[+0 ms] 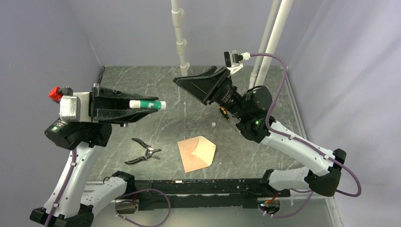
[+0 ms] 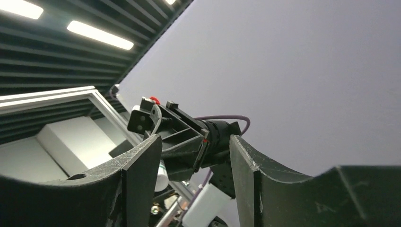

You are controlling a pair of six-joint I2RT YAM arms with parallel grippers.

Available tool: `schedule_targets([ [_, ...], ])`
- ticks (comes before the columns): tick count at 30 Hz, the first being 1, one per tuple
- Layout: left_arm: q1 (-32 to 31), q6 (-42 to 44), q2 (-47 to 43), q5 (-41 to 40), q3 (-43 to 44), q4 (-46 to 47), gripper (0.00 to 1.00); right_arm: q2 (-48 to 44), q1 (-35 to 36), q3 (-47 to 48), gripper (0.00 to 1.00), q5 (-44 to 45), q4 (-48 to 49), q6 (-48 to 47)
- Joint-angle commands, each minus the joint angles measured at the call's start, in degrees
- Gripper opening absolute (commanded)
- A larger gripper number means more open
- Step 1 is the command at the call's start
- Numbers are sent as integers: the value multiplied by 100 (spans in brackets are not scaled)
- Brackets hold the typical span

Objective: Place the letter into the envelope and seal it

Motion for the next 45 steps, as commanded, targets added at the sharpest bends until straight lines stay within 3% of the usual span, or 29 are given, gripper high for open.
schedule_targets([
  [1, -28, 310, 5, -94, 80, -95, 2, 154, 25, 9, 59, -111, 721, 718],
  [10, -28, 716, -1, -472, -37, -400, 2, 348, 25, 152, 68, -569, 942, 788],
  [17, -28, 547, 152, -1038, -249, -231, 2, 408, 25, 239, 65, -721, 1231, 580],
  [31, -28, 24, 568, -897, -262, 572, 2, 701, 25, 641, 62, -1065, 1105, 726],
  [39, -28, -148, 606, -834, -315, 751, 3, 527, 17, 259, 28, -791, 1934, 738],
  [45, -28, -877, 855, -763, -222, 1536, 3, 487, 16, 32, 5, -729, 2406, 805],
])
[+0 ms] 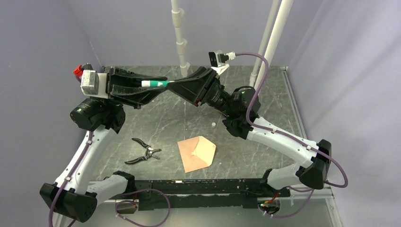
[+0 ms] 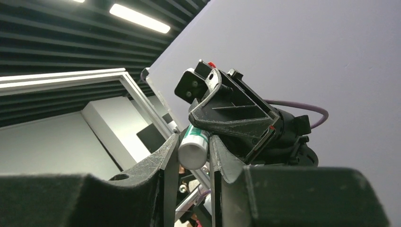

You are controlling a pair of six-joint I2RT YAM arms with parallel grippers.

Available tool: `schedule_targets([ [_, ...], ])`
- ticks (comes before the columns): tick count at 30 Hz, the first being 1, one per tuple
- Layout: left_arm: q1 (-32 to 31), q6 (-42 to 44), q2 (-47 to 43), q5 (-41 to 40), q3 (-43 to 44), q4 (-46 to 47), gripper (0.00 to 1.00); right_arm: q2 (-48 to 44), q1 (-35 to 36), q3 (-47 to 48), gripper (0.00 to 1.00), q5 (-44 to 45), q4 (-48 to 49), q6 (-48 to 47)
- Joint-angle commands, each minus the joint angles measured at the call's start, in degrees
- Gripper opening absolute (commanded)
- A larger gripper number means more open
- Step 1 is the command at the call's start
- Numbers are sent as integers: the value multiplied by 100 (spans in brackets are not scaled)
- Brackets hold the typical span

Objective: Place the letter into the envelope and seal it

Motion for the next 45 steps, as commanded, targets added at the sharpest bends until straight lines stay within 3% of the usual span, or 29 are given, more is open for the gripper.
schedule_targets([
  [1, 18, -538, 143, 61, 172, 520, 7, -302, 17, 27, 0, 82, 806, 26],
  [6, 18, -35, -51, 128, 183, -90, 38, -537, 14, -171, 0, 390, 529, -338],
  [9, 18, 162, -157, 264, 190, -400, 52, -672, 12, -222, 0, 566, 274, -605],
  [17, 18, 246, -130, 600, 400, -660, 65, -775, 16, -252, 0, 590, -116, -828],
  [21, 18, 979, -304, 408, 438, -1701, 72, -944, 16, -289, 0, 748, -551, -1191],
  [24, 18, 1332, -377, 381, 570, -2417, 74, -983, 16, -84, 0, 747, -981, -1408],
  [28, 18, 1262, -310, 509, 693, -2462, 75, -887, 8, 87, 0, 578, -1255, -1444],
  [35, 18, 1172, -291, 771, 705, -2428, 55, -982, -32, 51, 0, 677, -1359, -1534],
  [45, 18, 760, -88, 1332, 972, -2404, 55, -1222, -403, 42, 0, 566, -1764, -1302],
])
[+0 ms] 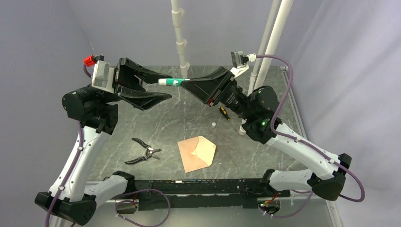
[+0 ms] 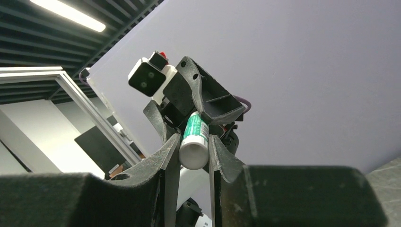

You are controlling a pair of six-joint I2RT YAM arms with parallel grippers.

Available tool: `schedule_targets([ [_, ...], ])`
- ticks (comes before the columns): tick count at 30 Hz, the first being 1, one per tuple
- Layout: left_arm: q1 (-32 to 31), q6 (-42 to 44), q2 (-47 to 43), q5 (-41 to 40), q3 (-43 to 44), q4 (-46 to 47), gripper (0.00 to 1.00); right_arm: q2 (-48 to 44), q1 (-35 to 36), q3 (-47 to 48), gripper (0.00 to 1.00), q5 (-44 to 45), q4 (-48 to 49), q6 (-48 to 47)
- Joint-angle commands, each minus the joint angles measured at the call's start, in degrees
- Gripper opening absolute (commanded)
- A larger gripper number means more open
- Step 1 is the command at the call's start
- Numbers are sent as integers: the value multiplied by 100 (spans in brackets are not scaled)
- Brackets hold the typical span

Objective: Place the letter into the envelope and seal it

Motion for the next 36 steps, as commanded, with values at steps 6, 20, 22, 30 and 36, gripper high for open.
schedule_targets([
  [6, 13, -158, 98, 249, 310, 10, 56, -189, -572, 315, 0, -456, -304, 478],
  [20, 13, 1108, -49, -257, 432, -1685, 47, -123, -750, 353, 0, -664, -411, 634],
  [22, 13, 1171, -66, -234, 431, -1737, 43, -123, -759, 331, 0, -682, -339, 615],
  [30, 13, 1057, 12, -135, 408, -1499, 36, 2, -795, 451, 0, -859, -431, 677],
  [36, 13, 1003, 98, -15, 417, -1337, 28, 32, -837, 451, 0, -919, -427, 713],
])
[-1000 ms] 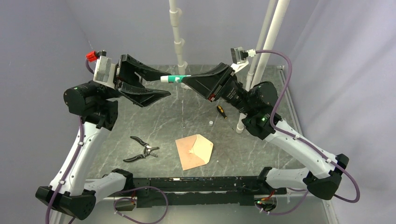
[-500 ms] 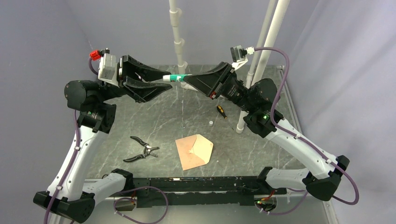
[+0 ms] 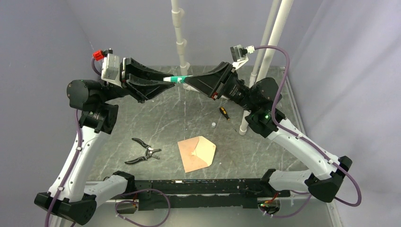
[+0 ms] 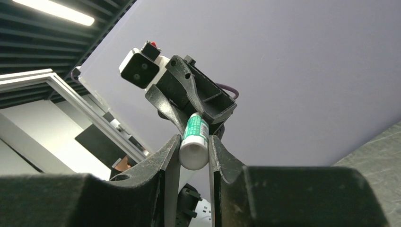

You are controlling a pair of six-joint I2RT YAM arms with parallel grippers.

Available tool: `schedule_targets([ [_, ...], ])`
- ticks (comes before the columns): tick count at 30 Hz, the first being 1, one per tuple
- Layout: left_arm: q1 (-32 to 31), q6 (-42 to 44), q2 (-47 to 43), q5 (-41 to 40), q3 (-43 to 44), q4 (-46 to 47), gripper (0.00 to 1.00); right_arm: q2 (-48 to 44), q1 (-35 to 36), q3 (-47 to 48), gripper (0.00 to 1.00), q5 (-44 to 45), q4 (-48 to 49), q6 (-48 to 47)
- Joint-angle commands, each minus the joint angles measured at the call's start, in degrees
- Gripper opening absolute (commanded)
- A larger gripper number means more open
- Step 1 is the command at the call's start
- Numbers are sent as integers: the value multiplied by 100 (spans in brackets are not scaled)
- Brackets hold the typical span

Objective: Place the letter into the envelope and seal it

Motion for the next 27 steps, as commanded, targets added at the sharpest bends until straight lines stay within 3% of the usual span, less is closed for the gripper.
schedule_targets([
  [1, -4, -48, 32, 225, 168, 284, 23, 13, -62, 255, 0, -86, 250, 77],
  [4, -4, 37, 33, 235, 162, 220, 4, 33, -63, 282, 0, -86, 209, 67],
  [5, -4, 57, 25, 231, 164, 199, 3, 50, -63, 307, 4, -86, 147, 49],
  [8, -4, 95, 24, 125, 170, 169, 2, 162, -64, 412, 40, -161, 63, 61],
  [9, -4, 106, 28, 89, 165, 155, 2, 216, -58, 453, 48, -235, 58, 99],
  [11, -4, 99, 48, 13, 129, 181, 2, 342, -64, 528, 57, -409, 39, 194],
  [19, -4, 326, 120, -245, 83, -39, 2, 667, -61, 759, 60, -715, 96, 459],
  [27, -4, 514, 105, -186, 30, -266, 3, 781, -68, 871, 48, -769, 111, 483],
])
